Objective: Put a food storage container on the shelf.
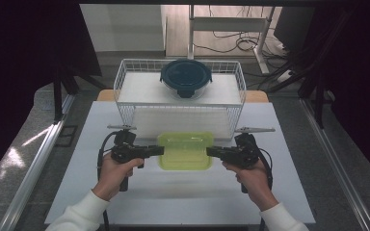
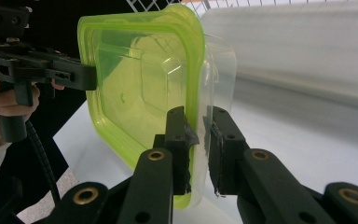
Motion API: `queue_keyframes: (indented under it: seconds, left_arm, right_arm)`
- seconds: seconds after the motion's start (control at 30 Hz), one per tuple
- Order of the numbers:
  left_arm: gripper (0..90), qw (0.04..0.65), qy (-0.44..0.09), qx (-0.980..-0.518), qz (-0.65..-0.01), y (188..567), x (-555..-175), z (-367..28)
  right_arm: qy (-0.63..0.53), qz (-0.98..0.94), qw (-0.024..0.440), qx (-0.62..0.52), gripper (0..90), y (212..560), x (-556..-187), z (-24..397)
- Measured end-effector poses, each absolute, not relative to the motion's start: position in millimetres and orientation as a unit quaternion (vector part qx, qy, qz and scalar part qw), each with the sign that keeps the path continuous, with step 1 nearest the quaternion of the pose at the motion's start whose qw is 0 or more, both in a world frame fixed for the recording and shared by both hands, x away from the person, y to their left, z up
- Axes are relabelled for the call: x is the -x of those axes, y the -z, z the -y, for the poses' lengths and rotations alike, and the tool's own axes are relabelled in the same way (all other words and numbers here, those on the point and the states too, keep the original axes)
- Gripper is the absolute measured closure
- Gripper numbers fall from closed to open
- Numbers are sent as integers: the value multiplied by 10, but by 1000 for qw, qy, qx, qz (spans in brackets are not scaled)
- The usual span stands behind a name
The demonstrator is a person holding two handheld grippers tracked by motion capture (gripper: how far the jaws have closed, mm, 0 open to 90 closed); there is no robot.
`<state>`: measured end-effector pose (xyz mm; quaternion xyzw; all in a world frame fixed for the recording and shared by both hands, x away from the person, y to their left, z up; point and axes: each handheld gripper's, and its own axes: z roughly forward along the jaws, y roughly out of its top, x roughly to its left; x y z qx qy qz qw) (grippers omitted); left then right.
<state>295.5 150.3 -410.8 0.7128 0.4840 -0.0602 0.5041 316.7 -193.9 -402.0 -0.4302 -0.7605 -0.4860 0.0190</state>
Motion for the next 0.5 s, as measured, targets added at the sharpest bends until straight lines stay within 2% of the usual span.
queue_keyframes:
  seconds: [0.5]
  left_arm:
    - [788, 521, 48, -709, -473, 3779, -3017, -1523]
  right_arm:
    - [500, 761, 0, 413, 781, 3657, -3222, 1931]
